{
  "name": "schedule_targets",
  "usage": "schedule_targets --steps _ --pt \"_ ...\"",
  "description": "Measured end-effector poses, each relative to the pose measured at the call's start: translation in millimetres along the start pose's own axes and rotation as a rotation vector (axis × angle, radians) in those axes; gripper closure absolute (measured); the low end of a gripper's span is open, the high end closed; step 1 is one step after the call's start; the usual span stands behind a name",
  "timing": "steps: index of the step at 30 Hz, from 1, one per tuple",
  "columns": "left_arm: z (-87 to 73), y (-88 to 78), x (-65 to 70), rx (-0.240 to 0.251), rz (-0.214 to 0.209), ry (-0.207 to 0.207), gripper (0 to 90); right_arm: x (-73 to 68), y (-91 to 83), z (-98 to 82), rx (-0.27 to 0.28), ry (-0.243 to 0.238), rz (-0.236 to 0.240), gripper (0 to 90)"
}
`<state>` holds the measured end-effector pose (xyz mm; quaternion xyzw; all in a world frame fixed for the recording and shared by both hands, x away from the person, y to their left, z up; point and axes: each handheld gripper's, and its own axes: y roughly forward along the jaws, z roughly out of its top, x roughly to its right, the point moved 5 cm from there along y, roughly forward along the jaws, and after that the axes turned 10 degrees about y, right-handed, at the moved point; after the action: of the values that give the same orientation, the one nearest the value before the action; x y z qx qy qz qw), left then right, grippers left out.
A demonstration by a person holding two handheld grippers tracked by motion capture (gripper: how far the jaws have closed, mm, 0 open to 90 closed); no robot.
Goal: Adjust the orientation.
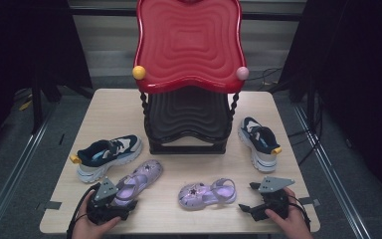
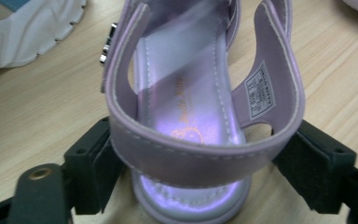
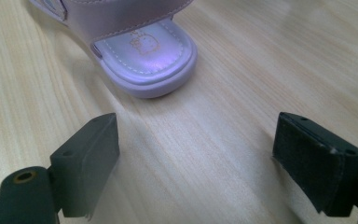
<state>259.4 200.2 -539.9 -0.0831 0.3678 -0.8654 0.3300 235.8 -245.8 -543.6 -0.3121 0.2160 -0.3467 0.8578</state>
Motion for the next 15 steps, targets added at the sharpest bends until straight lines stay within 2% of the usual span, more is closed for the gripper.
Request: schedule_targets --steps 4,5,9,12,15 --pt "3.5 4.8 -1.0 -0.006 0.021 -0.005 15.6 0.0 0.0 0.0 0.000 0.000 0.000 13.9" --pt "5.6 7.7 -2.9 -0.004 0.042 -0.030 15.9 0.0 0.0 0.0 0.000 0.000 0.000 13.9" --pt "6.6 8.8 -4.9 -0.002 0.050 -0.033 16.5 0.0 0.0 0.0 0.000 0.000 0.000 13.8" --pt "7.0 7.3 -4.4 0.016 0.038 -0.016 29.6 0.0 0.0 0.0 0.000 0.000 0.000 13.9" --pt "6.8 6.7 -5.2 0.022 0.034 -0.008 31.6 0.0 0.0 0.0 0.000 0.000 0.000 13.9"
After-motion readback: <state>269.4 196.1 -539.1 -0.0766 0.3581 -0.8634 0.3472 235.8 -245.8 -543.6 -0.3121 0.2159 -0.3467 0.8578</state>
